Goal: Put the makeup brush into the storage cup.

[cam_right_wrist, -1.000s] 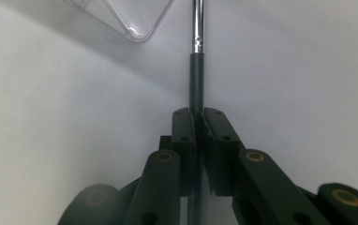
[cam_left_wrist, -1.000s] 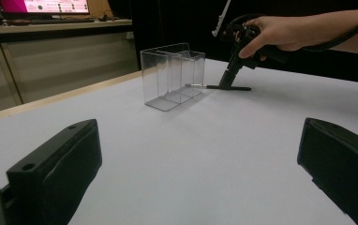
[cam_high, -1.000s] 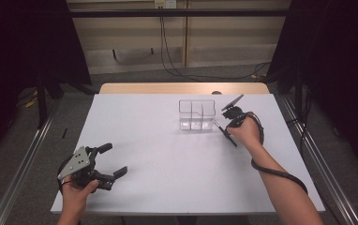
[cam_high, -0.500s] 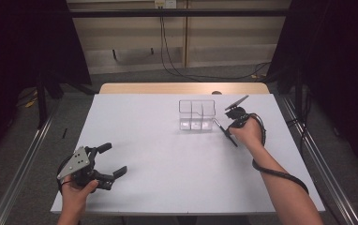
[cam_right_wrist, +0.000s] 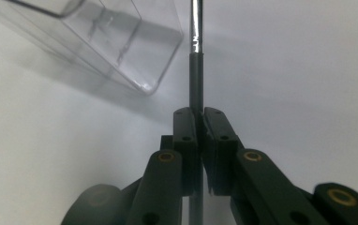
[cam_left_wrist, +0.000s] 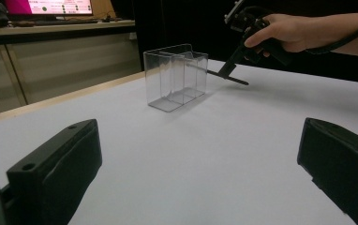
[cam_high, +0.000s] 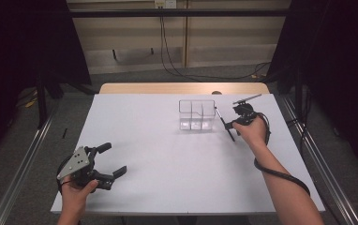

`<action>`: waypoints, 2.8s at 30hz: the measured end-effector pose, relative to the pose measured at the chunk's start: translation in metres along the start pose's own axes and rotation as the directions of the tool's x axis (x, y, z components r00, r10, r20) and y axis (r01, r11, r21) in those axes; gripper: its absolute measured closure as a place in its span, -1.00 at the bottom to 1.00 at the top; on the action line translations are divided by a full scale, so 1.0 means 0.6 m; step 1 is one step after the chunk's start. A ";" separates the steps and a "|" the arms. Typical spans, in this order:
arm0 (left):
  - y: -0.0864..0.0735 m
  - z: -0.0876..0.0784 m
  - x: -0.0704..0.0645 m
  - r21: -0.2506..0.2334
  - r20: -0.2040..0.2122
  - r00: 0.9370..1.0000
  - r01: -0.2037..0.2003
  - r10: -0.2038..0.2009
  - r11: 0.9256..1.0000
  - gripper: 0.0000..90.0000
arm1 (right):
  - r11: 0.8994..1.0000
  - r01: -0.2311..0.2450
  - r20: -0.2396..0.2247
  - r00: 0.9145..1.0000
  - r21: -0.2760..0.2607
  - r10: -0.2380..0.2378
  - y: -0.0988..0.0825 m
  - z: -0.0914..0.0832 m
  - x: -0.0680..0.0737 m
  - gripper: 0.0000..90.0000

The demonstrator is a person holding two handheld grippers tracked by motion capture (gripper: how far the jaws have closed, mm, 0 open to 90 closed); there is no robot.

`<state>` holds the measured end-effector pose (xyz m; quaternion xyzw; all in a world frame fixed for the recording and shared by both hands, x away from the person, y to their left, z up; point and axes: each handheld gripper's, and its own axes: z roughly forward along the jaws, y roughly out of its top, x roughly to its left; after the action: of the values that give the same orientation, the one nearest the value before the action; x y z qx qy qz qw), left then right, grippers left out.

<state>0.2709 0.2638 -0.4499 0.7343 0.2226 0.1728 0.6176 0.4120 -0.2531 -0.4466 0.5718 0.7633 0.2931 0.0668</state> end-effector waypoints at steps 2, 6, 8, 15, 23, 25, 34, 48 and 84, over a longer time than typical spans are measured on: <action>0.000 0.000 0.000 0.000 -0.002 1.000 0.001 -0.001 1.000 -1.00 | 1.000 -0.005 -0.008 1.000 -0.030 0.005 -0.001 -0.002 -0.001 0.88; 0.000 -0.001 0.000 -0.001 -0.004 1.000 -0.002 0.002 1.000 -1.00 | 0.997 -0.025 -0.029 0.999 -0.080 0.022 -0.003 -0.006 -0.003 0.88; 0.000 -0.001 0.000 0.000 -0.003 1.000 -0.002 0.002 1.000 -1.00 | 0.994 -0.030 -0.038 0.999 -0.107 0.026 -0.005 -0.007 -0.004 0.88; 0.000 -0.001 0.000 0.001 -0.004 1.000 -0.003 0.003 1.000 -1.00 | 0.985 -0.041 -0.062 0.998 -0.169 0.031 -0.007 -0.012 0.000 0.88; 0.001 -0.002 0.000 -0.004 -0.005 1.000 -0.002 0.002 1.000 -1.00 | 0.970 -0.053 -0.090 0.995 -0.238 0.033 -0.010 -0.015 0.003 0.88; 0.001 -0.002 0.000 -0.003 -0.007 1.000 -0.002 0.002 1.000 -1.00 | 0.964 -0.058 -0.095 0.995 -0.259 0.034 -0.011 -0.017 0.004 0.88; 0.001 -0.002 0.000 -0.005 -0.007 1.000 -0.002 0.002 1.000 -1.00 | 0.942 -0.063 -0.106 0.994 -0.329 0.030 -0.013 -0.023 0.007 0.88; 0.001 -0.002 0.000 -0.006 -0.010 1.000 -0.002 0.002 1.000 -1.00 | 0.911 -0.062 -0.104 0.994 -0.408 0.022 -0.017 -0.030 0.009 0.88; 0.002 -0.003 0.000 -0.010 -0.006 1.000 0.001 -0.001 1.000 -1.00 | 0.799 -0.085 -0.118 0.993 -0.596 0.018 -0.026 -0.039 0.014 0.88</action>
<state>0.2700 0.2654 -0.4486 0.7305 0.2238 0.1756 0.6209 0.3861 -0.2566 -0.4338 0.5256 0.6180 0.5509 0.1955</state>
